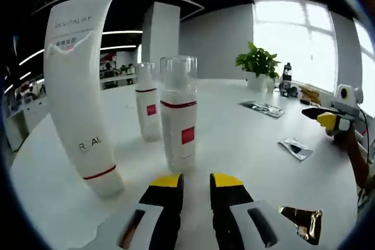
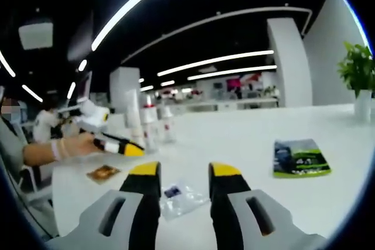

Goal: Arrange the skincare products in the storage area until every visible bottle or jar stands upright without overlapping.

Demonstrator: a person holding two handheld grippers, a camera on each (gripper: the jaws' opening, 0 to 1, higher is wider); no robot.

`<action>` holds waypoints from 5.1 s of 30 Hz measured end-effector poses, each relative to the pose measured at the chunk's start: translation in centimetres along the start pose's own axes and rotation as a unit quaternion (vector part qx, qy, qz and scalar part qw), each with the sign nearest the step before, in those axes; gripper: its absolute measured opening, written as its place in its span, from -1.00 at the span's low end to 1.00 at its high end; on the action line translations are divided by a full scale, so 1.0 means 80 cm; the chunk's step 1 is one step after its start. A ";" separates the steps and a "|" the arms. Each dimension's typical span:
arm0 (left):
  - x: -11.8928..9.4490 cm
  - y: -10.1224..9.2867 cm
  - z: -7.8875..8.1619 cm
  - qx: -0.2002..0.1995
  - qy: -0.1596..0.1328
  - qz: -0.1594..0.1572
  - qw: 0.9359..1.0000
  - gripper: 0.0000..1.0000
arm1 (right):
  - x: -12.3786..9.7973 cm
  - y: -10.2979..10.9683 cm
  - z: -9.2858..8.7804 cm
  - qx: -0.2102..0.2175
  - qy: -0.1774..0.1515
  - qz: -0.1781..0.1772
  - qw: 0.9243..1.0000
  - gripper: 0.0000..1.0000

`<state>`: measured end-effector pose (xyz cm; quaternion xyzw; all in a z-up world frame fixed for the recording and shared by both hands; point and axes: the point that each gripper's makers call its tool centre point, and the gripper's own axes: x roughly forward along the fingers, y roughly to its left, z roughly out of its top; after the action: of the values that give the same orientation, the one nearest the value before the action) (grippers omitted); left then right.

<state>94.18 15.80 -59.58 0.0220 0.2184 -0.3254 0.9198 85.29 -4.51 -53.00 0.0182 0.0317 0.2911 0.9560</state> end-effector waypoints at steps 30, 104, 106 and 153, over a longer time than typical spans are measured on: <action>0.025 -0.009 0.025 -0.039 -0.016 0.005 0.999 -0.63 | 0.000 -0.006 0.004 -0.005 -0.006 -0.008 1.000 -0.45; -0.100 -0.107 -0.060 0.199 0.300 -0.173 0.917 -0.10 | 0.000 -0.004 0.004 -0.010 -0.005 -0.009 1.000 -0.47; -0.101 -0.108 -0.061 0.200 0.308 -0.174 0.914 -0.06 | 0.000 -0.005 0.004 -0.011 -0.005 -0.009 1.000 -0.47; -0.087 -0.071 0.165 0.330 -0.084 0.061 0.938 -0.18 | 0.135 0.070 0.160 0.180 -0.068 0.210 0.959 -0.28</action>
<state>91.01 13.04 -44.16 0.3104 0.0188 -0.3233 0.8938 92.06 5.95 -40.48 0.2157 0.0142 0.4728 0.8542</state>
